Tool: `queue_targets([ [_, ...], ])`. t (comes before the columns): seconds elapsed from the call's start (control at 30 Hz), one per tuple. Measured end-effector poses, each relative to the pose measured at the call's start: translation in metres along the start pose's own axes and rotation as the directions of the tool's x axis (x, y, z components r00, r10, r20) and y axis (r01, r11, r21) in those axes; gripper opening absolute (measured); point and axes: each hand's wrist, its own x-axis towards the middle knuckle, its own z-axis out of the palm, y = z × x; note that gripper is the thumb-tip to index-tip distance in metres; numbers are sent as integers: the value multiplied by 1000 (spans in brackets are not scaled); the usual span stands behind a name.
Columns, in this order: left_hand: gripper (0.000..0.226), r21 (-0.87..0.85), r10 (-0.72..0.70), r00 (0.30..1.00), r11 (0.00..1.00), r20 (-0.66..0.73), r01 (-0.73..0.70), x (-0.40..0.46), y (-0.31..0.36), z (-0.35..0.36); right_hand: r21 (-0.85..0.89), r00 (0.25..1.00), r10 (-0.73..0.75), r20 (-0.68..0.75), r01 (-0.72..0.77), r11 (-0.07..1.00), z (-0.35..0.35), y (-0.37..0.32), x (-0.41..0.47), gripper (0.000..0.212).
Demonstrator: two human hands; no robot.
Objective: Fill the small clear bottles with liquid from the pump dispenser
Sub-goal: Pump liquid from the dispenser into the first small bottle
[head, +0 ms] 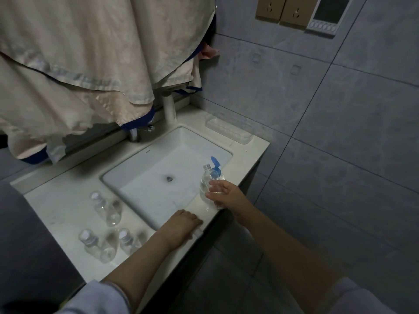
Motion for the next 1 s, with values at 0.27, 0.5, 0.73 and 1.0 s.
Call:
queue_targets([
  [0.27, 53, -96, -79, 995, 993, -65, 73, 2, -4, 2, 42, 999, 10, -30, -9, 999, -1, 1, 6, 46],
  [0.5, 32, -749, -566, 752, 646, -338, 149, 1, 14, -32, 40, 998, -21, -65, 24, 999, -2, 10, 7, 49],
  [0.73, 36, -976, -668, 718, 206, -194, -72, 18, 28, -66, 31, 997, -74, -18, 74, 997, 1, 13, 6, 49],
  [1.0, 35, -980, -688, 701, 180, -187, -84, 28, 30, -67, -89, 994, -94, 49, 98, 991, 2, 8, 9, 48],
])
